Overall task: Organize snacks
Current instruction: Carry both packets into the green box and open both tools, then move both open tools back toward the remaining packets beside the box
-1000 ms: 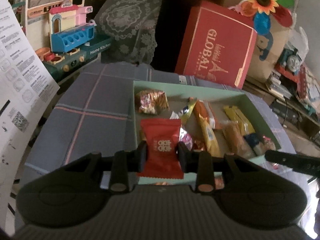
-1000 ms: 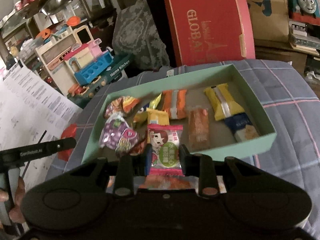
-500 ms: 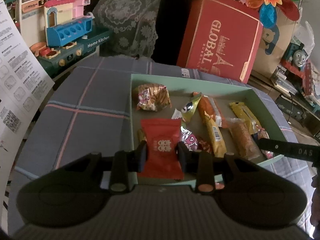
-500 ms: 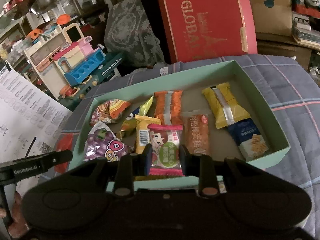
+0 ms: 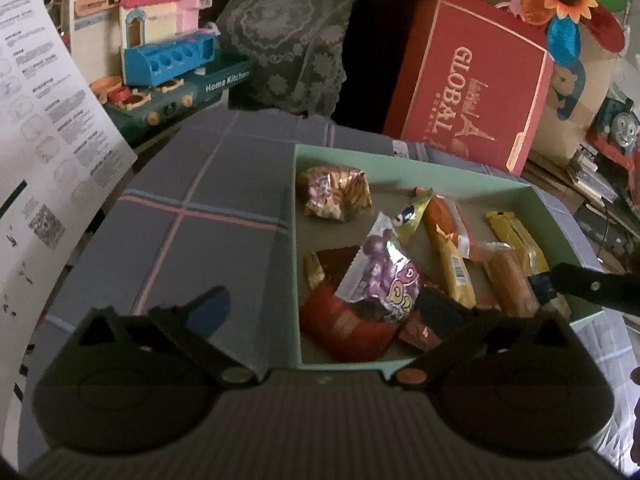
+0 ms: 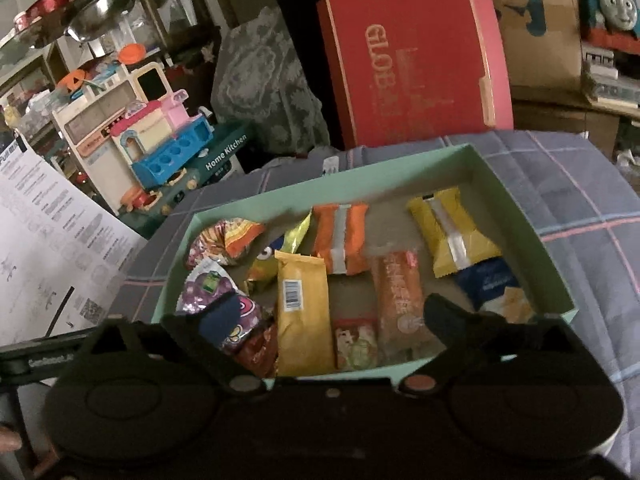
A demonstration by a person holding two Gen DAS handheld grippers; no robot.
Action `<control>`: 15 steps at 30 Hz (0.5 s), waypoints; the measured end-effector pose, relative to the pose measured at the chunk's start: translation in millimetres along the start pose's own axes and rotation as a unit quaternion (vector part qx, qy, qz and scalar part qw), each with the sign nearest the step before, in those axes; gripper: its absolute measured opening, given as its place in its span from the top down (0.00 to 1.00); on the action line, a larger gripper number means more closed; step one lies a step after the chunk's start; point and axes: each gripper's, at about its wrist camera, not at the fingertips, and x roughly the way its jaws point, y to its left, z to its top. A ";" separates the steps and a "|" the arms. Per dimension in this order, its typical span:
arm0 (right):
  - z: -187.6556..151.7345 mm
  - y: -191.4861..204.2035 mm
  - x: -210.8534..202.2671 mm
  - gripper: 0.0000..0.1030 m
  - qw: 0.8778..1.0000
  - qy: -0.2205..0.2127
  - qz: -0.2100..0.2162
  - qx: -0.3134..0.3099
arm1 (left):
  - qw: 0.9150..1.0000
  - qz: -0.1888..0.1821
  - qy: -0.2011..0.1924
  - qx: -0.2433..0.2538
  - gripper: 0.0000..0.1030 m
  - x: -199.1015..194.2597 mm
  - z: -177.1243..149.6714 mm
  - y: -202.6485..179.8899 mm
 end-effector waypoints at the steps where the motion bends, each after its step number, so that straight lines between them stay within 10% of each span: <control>1: 0.2 0.8 -1.9 0.00 1.000 -0.003 -0.002 -0.002 | 1.000 0.001 0.000 -0.001 0.00 -0.8 -0.1 0.5; 15: -13.4 -22.0 -33.4 0.00 0.999 0.000 -0.023 0.033 | 1.000 0.011 -0.007 0.001 0.00 -27.0 -10.2 -4.4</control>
